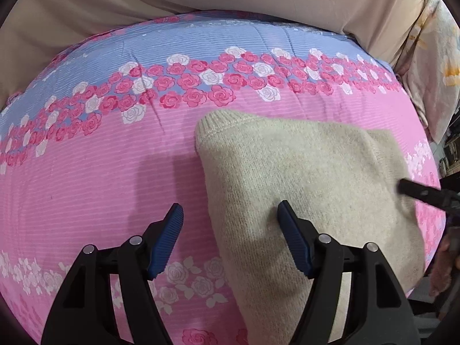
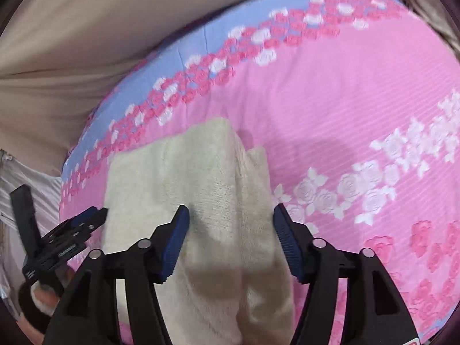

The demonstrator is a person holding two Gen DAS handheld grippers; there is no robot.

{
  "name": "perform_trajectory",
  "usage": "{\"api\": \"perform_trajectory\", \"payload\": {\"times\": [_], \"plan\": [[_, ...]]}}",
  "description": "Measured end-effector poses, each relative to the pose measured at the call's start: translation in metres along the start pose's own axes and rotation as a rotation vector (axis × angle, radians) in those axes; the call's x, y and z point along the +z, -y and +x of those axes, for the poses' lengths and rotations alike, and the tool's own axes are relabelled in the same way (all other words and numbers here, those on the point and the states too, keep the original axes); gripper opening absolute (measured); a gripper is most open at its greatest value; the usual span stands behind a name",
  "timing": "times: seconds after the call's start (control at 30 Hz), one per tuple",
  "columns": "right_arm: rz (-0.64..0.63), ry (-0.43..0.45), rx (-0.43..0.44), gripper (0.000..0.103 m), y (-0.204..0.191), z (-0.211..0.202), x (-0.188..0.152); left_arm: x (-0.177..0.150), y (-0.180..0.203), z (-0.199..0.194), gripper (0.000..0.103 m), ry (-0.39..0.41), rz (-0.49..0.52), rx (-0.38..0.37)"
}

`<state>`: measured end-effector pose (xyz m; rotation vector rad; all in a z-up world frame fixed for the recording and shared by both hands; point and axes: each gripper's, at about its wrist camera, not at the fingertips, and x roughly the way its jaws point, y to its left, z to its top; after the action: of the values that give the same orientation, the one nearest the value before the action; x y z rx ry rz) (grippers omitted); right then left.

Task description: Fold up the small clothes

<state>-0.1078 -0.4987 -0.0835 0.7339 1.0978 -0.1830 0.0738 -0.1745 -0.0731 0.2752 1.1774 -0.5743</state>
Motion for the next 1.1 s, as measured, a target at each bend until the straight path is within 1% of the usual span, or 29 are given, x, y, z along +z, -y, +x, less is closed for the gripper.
{"api": "perform_trajectory", "payload": {"times": [0.03, 0.07, 0.13, 0.17, 0.2, 0.23, 0.27, 0.3, 0.33, 0.4, 0.43, 0.47, 0.5, 0.53, 0.57, 0.6, 0.63, 0.67, 0.7, 0.73, 0.8, 0.87, 0.9, 0.93, 0.97, 1.0, 1.03, 1.07, 1.1], "plan": [[-0.017, -0.016, 0.004, 0.031, -0.008, 0.005, 0.0, -0.003, -0.002, -0.004, 0.066, 0.002, -0.02, -0.015], [-0.026, -0.013, 0.022, 0.029, -0.015, 0.0, 0.001, -0.004, -0.004, -0.007, 0.066, 0.003, -0.035, -0.025], [-0.048, 0.05, 0.081, 0.021, -0.024, -0.03, -0.002, -0.011, -0.011, -0.02, 0.066, 0.009, -0.088, -0.059], [-0.067, 0.088, 0.078, 0.018, -0.026, -0.044, -0.002, -0.015, -0.015, -0.027, 0.066, 0.016, -0.113, -0.077], [-0.073, 0.104, 0.056, 0.013, -0.023, -0.056, -0.003, -0.02, -0.019, -0.033, 0.068, 0.022, -0.138, -0.098], [-0.066, 0.103, 0.024, 0.01, -0.016, -0.053, -0.003, -0.024, -0.021, -0.035, 0.069, 0.022, -0.15, -0.105], [-0.064, 0.072, -0.045, 0.01, -0.002, -0.038, -0.004, -0.028, -0.022, -0.033, 0.069, 0.016, -0.159, -0.101], [-0.067, 0.027, -0.079, 0.014, 0.009, -0.022, -0.005, -0.033, -0.023, -0.028, 0.069, -0.001, -0.171, -0.104], [-0.035, -0.013, -0.066, 0.019, 0.022, -0.009, -0.007, -0.037, -0.023, -0.022, 0.069, -0.02, -0.186, -0.117], [0.051, 0.032, 0.011, 0.021, 0.031, -0.023, -0.008, -0.043, -0.023, -0.012, 0.069, -0.069, -0.244, -0.147], [0.064, 0.066, 0.043, 0.036, 0.03, -0.035, -0.009, -0.045, -0.023, -0.013, 0.069, -0.07, -0.262, -0.166], [0.067, 0.097, 0.062, 0.048, 0.027, -0.047, -0.01, -0.047, -0.024, -0.015, 0.069, -0.061, -0.281, -0.188], [0.065, 0.119, 0.085, 0.066, 0.025, -0.057, -0.013, -0.049, -0.024, -0.017, 0.07, -0.053, -0.298, -0.206], [0.057, 0.116, 0.11, 0.071, 0.022, -0.06, -0.014, -0.051, -0.024, -0.017, 0.07, -0.055, -0.31, -0.217], [0.044, 0.091, 0.142, 0.071, 0.018, -0.056, -0.015, -0.052, -0.023, -0.016, 0.07, -0.06, -0.318, -0.223], [0.04, 0.068, 0.153, 0.071, 0.016, -0.05, -0.017, -0.054, -0.022, -0.014, 0.07, -0.065, -0.32, -0.223], [0.034, 0.043, 0.151, 0.066, 0.013, -0.041, -0.017, -0.056, -0.021, -0.014, 0.07, -0.068, -0.32, -0.222], [0.003, -0.005, 0.15, 0.053, 0.008, -0.025, -0.018, -0.057, -0.02, -0.014, 0.07, -0.068, -0.32, -0.221], [-0.023, -0.037, 0.124, 0.01, 0.003, -0.015, -0.018, -0.058, -0.019, -0.014, 0.07, -0.066, -0.32, -0.223], [-0.036, -0.031, 0.108, 0.011, -0.004, -0.016, -0.018, -0.058, -0.018, -0.015, 0.07, -0.065, -0.322, -0.223], [-0.072, 0.067, 0.14, 0.009, -0.017, -0.042, -0.017, -0.058, -0.018, -0.021, 0.07, -0.056, -0.33, -0.238], [-0.08, 0.104, 0.112, 0.009, -0.014, -0.055, -0.015, -0.058, -0.018, -0.028, 0.072, -0.033, -0.326, -0.249], [-0.096, 0.088, 0.066, 0.01, -0.008, -0.047, -0.015, -0.058, -0.017, -0.03, 0.077, -0.02, -0.322, -0.25], [-0.123, 0.054, 0.008, 0.014, -0.002, -0.032, -0.016, -0.06, -0.016, -0.028, 0.078, -0.016, -0.321, -0.249], [-0.14, 0.005, -0.019, 0.02, 0.002, -0.016, -0.018, -0.061, -0.015, -0.024, 0.078, -0.019, -0.323, -0.246], [-0.129, -0.006, -0.002, 0.025, 0.006, -0.01, -0.021, -0.063, -0.015, -0.018, 0.078, -0.032, -0.332, -0.246], [-0.115, 0.018, 0.011, 0.031, 0.007, -0.017, -0.021, -0.065, -0.015, -0.013, 0.078, -0.044, -0.345, -0.248], [-0.105, 0.034, 0.011, 0.041, 0.008, -0.024, -0.02, -0.066, -0.016, -0.011, 0.078, -0.047, -0.362, -0.25], [-0.09, 0.068, -0.014, 0.069, 0.009, -0.033, -0.021, -0.068, -0.018, -0.011, 0.079, -0.037, -0.386, -0.258]]}}
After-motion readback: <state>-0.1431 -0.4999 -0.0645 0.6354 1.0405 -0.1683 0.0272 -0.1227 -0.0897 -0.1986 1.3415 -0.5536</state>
